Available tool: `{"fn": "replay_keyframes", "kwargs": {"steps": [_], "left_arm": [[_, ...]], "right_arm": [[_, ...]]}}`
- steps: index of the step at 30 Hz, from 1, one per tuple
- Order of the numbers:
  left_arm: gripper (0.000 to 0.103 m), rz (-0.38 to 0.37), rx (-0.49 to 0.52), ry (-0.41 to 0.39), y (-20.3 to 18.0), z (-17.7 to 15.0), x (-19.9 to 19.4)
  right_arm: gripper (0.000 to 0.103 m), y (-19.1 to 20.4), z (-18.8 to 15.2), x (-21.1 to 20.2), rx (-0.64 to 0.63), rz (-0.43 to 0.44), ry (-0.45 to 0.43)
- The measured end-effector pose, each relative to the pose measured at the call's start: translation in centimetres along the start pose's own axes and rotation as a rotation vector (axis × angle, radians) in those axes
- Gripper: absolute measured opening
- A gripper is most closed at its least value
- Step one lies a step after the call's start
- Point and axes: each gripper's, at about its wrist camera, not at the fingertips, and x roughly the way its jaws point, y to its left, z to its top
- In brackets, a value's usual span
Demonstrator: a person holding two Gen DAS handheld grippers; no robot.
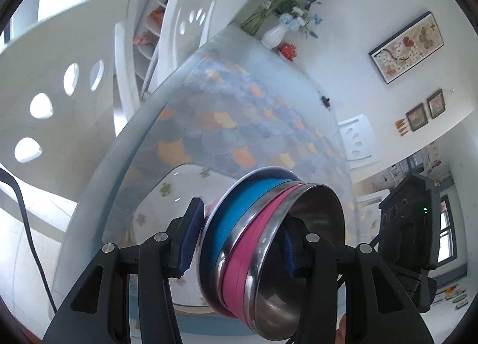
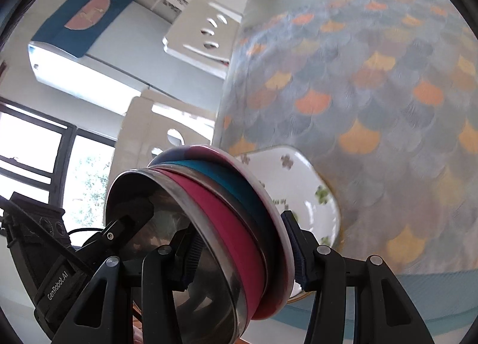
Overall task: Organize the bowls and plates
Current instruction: 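Lift the bowl stack with the left gripper and carry it to the plate stack, then lower the bowl stack onto the hexagonal plates and open the left gripper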
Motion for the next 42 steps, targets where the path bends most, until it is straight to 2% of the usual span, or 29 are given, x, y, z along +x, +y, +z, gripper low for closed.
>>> {"fn": "replay_keyframes", "kwargs": {"steps": [7,9,17,21,23,28,31,33,34,35,37,39,40,42], "left_arm": [[0.043,-0.003,-0.037,0.120,3.5,-0.9,3.9],[0.043,-0.012,-0.047,0.134,3.7,-1.0,4.4],[0.043,-0.020,-0.029,0.152,4.0,-0.7,4.5],[0.043,-0.024,-0.059,0.149,4.7,-0.3,4.2],[0.043,-0.040,-0.058,0.131,5.0,-0.3,3.5],[0.043,-0.055,-0.023,0.085,4.2,0.1,0.7],[0.045,-0.056,0.057,0.040,1.8,0.1,-1.2],[0.047,-0.021,0.175,-0.005,-1.5,-0.2,-2.5],[0.048,0.002,0.233,-0.033,-3.0,-0.4,-3.0],[0.049,0.025,0.279,-0.057,-4.3,-0.6,-3.4],[0.051,0.074,0.385,-0.119,-7.5,-1.4,-4.3],[0.062,0.101,0.436,-0.172,-9.5,-1.8,-5.1],[0.064,0.092,0.454,-0.215,-10.7,-2.2,-5.8],[0.065,0.076,0.473,-0.253,-11.9,-2.5,-6.4]], "right_arm": [[0.049,-1.9,-0.7,3.3,0.067,-0.093,0.047],[0.049,-2.5,-0.8,3.8,0.088,-0.109,0.055],[0.049,-2.8,-0.5,4.5,0.122,-0.120,0.057],[0.049,-3.5,-0.2,4.2,0.171,-0.075,0.060],[0.048,-3.6,0.0,3.2,0.173,-0.034,0.044],[0.049,-3.3,-0.4,-0.6,0.112,-0.018,-0.005],[0.050,-2.2,-1.9,-3.6,0.046,-0.046,-0.056],[0.054,-0.8,-3.3,-6.0,-0.030,-0.103,-0.134],[0.058,-0.2,-3.8,-6.9,-0.067,-0.144,-0.173],[0.059,0.9,-4.5,-8.1,-0.127,-0.234,-0.245],[0.059,2.2,-5.4,-9.8,-0.193,-0.361,-0.335],[0.059,3.1,-5.8,-11.8,-0.212,-0.462,-0.416],[0.060,3.2,-5.9,-12.8,-0.201,-0.483,-0.446],[0.066,3.0,-6.2,-15.0,-0.152,-0.503,-0.525]]}}
